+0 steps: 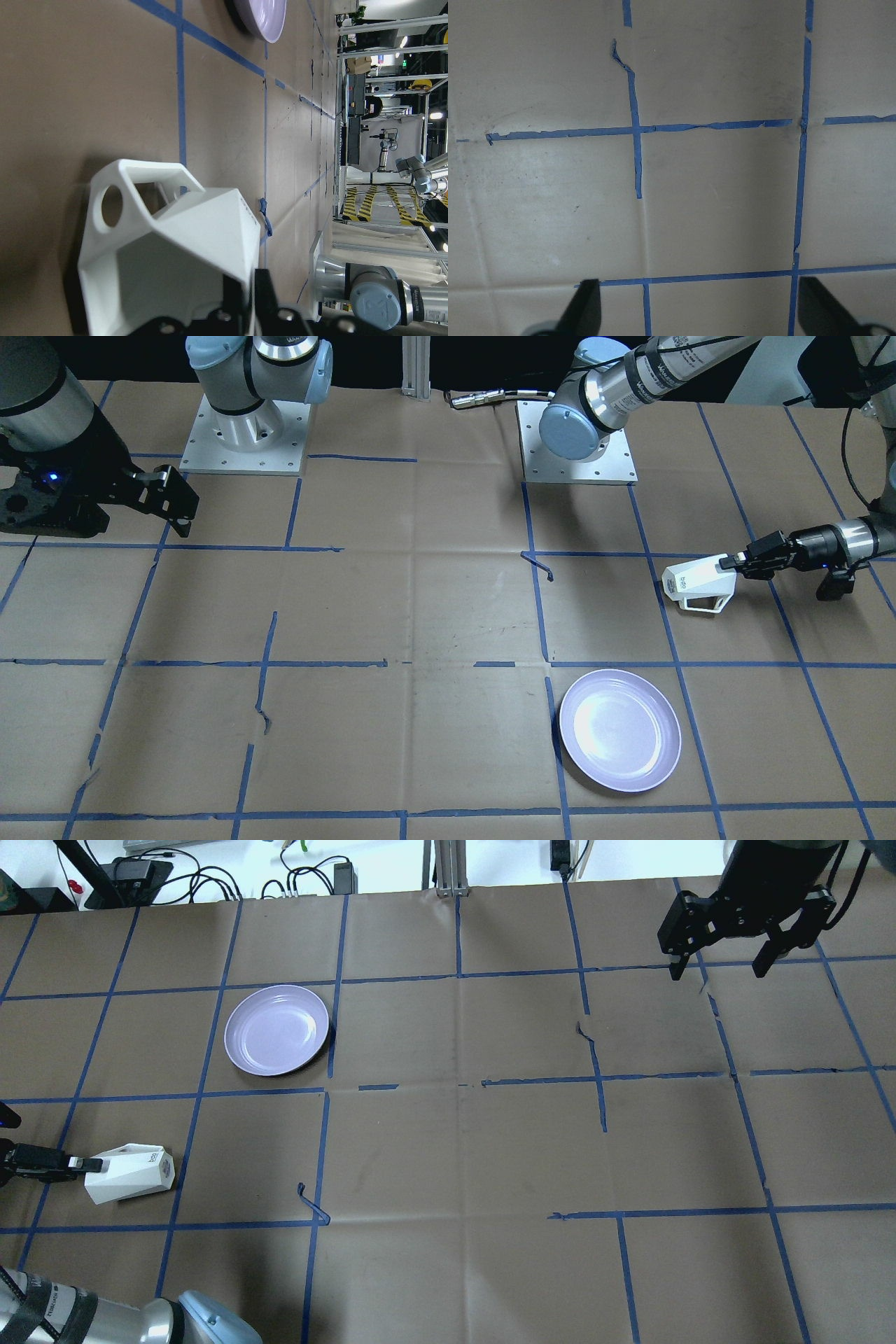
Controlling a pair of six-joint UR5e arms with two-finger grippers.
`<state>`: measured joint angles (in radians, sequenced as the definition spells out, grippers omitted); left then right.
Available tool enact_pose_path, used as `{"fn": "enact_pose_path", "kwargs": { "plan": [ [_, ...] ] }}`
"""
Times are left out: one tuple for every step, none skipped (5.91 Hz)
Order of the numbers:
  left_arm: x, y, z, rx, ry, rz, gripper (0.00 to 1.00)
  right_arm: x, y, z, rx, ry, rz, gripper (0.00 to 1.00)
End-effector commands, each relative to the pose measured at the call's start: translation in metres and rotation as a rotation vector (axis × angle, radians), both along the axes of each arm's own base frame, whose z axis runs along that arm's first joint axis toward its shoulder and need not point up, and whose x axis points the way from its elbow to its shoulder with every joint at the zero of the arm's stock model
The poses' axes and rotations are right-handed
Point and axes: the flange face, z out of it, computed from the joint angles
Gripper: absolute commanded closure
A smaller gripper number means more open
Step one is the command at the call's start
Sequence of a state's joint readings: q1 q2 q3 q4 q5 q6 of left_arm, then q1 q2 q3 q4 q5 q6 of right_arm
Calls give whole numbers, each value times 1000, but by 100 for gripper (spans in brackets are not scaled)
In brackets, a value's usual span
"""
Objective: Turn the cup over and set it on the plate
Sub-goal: 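Close the left gripper on the white mug's body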
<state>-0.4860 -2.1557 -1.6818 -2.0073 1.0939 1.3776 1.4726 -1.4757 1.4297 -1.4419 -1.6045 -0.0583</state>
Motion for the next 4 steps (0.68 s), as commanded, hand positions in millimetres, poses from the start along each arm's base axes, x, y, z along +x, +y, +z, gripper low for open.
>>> {"fn": "enact_pose_path", "kwargs": {
  "plan": [
    [6,-2,4,-10,-16,1,100,0,0,0,0,0,0,0],
    [6,-4,15,-12,-31,4,100,0,0,0,0,0,0,0],
    [5,-7,35,-4,-63,9,100,0,0,0,0,0,0,0],
    [-3,-13,64,6,-111,13,100,0,0,0,0,0,0,0]
  ]
}}
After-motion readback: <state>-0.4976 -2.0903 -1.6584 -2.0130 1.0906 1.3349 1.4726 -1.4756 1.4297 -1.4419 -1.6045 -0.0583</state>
